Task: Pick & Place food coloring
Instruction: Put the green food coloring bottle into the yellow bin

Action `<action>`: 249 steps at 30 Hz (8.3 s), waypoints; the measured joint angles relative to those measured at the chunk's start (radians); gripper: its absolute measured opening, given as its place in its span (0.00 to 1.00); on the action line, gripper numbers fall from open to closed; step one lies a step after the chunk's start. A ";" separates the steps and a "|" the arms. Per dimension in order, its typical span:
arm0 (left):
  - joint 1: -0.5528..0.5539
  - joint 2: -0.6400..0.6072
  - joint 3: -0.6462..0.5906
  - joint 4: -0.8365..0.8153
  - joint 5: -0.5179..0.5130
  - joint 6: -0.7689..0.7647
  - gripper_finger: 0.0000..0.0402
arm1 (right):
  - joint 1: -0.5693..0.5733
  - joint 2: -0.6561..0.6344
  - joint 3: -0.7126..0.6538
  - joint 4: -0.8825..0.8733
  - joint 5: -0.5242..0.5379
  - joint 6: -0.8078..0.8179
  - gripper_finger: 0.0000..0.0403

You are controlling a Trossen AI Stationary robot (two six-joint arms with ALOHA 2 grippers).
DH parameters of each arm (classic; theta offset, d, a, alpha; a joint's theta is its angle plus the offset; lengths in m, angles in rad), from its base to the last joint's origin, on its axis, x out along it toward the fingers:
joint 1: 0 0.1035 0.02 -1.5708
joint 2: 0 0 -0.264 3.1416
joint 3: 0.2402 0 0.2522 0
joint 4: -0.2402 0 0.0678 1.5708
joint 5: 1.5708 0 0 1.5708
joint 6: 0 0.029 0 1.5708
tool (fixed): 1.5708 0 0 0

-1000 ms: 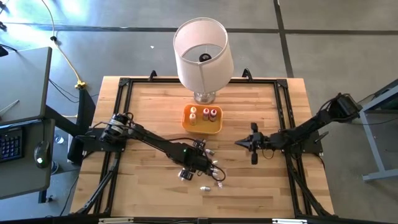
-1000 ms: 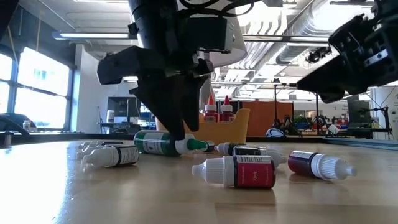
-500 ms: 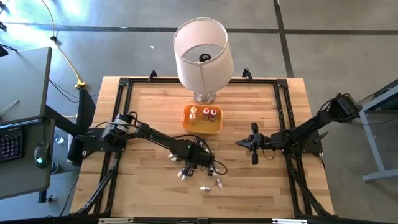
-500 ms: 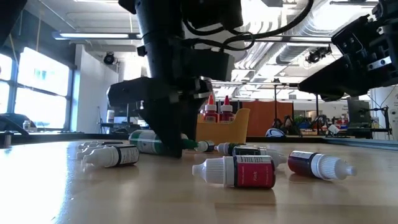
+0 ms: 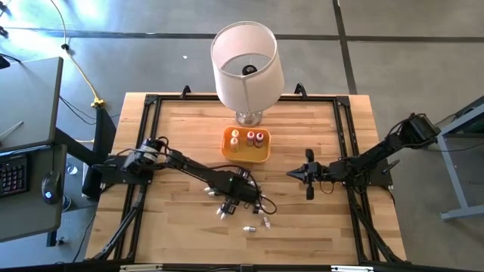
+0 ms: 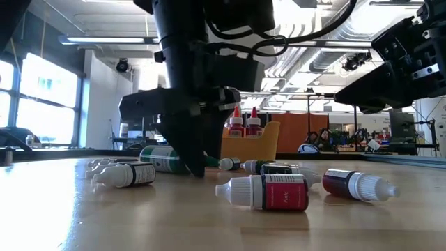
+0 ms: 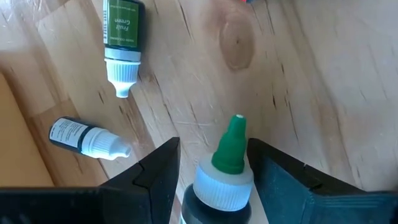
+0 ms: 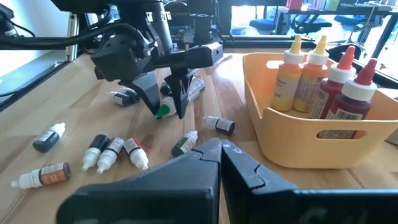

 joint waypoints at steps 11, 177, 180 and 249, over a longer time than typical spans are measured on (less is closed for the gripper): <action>-0.001 0.004 0.036 -0.044 0.074 -0.014 0.47 | 0.000 0.000 0.000 0.000 0.000 0.000 0.00; 0.256 -0.319 -1.037 1.874 -0.287 -0.298 0.45 | -0.377 0.623 0.834 -0.420 0.035 -0.048 0.00; 0.254 -0.332 -1.037 1.875 -0.261 -0.299 0.46 | -0.381 0.622 0.836 -0.413 0.054 -0.067 0.00; -0.028 -0.918 -1.037 0.654 0.043 -0.524 0.46 | -0.099 0.541 0.869 -0.838 -0.042 0.162 0.22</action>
